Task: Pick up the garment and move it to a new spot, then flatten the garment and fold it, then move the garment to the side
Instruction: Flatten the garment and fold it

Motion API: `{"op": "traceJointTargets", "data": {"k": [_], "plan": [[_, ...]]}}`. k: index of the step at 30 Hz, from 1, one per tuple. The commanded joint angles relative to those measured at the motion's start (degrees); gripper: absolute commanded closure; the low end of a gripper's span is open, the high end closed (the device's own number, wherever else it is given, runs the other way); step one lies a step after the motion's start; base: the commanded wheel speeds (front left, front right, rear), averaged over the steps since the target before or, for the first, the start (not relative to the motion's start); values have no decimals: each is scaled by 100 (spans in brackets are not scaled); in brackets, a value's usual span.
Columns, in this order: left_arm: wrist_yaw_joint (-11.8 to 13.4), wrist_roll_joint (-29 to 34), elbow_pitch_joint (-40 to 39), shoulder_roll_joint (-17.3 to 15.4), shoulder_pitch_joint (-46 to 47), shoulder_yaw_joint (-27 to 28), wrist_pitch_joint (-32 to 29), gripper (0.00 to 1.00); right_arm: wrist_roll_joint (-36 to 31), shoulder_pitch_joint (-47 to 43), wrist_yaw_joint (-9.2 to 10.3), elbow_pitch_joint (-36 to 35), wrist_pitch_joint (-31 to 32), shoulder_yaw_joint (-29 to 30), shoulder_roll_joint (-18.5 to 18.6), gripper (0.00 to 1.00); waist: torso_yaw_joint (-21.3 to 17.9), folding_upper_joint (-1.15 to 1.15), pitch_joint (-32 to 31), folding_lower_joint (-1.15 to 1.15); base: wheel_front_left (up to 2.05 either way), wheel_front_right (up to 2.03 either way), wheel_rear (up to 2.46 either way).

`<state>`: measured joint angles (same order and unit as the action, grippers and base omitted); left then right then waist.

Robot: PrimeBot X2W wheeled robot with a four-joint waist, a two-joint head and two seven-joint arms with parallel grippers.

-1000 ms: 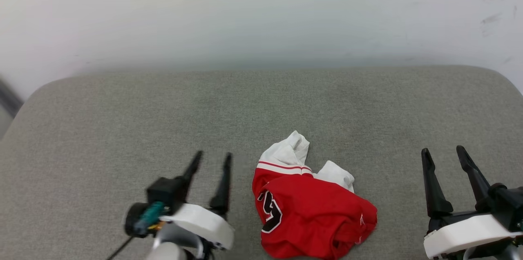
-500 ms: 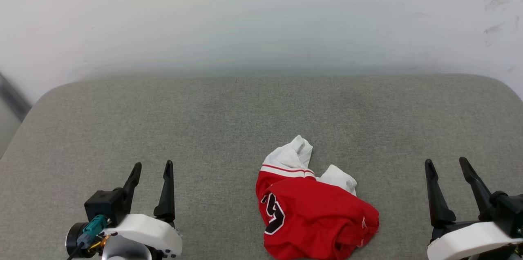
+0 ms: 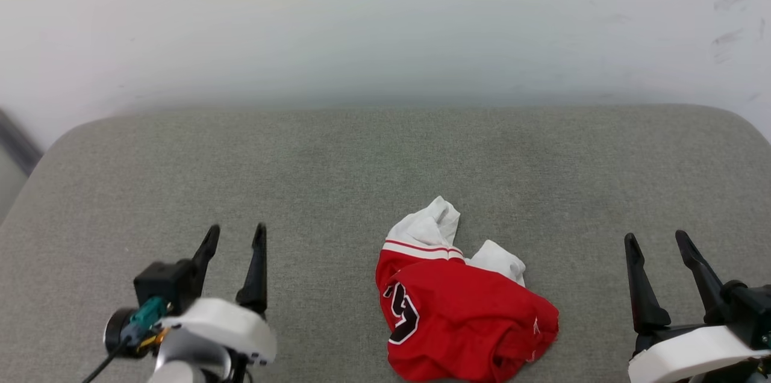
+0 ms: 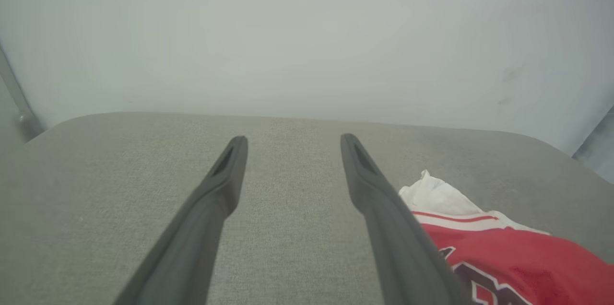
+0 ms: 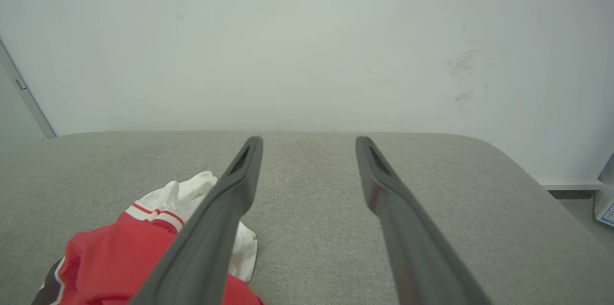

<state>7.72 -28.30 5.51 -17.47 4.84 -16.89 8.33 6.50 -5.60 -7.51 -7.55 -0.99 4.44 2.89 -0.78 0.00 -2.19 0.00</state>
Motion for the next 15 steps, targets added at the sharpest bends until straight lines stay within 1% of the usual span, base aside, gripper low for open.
{"op": "traceJointTargets", "data": {"k": [1, 4, 5, 6, 8, 12, 15], "plan": [[-41, 45, -59, 41, 245, -59, -50, 0, 2, 38, 4, -27, -17, -3, -2, 0, 3, 0, 43, 0, 0, 0, 0], [-101, 55, -38, 95, 529, -152, -170, 0, -1, 81, 4, -38, -11, -16, -2, 0, -11, 0, 98, 0, 0, 0, 0], [-183, 60, 47, 160, 864, -261, -320, 0, -7, 126, 4, -50, -4, -41, -2, 0, -46, 0, 169, 0, 0, 0, 0], [-183, 60, 47, 160, 864, -261, -320, 0, -7, 126, 4, -50, -4, -41, -2, 0, -46, 0, 169, 0, 0, 0, 0], [-287, 44, 162, 243, 1230, -374, -475, 0, -22, 166, 4, -60, 17, -68, -2, 0, -94, 0, 258, 0, 0, 0, 0], [-594, -12, 551, 396, 2007, -623, -879, 0, -35, 288, 4, -96, 19, -120, -3, 0, -223, 0, 559, 0, 0, 0, 0], [-860, -14, 1021, 464, 2513, -865, -1282, 0, -53, 403, 4, -82, -8, -154, -2, 0, -341, 0, 780, 0, 0, 0, 0]]}}
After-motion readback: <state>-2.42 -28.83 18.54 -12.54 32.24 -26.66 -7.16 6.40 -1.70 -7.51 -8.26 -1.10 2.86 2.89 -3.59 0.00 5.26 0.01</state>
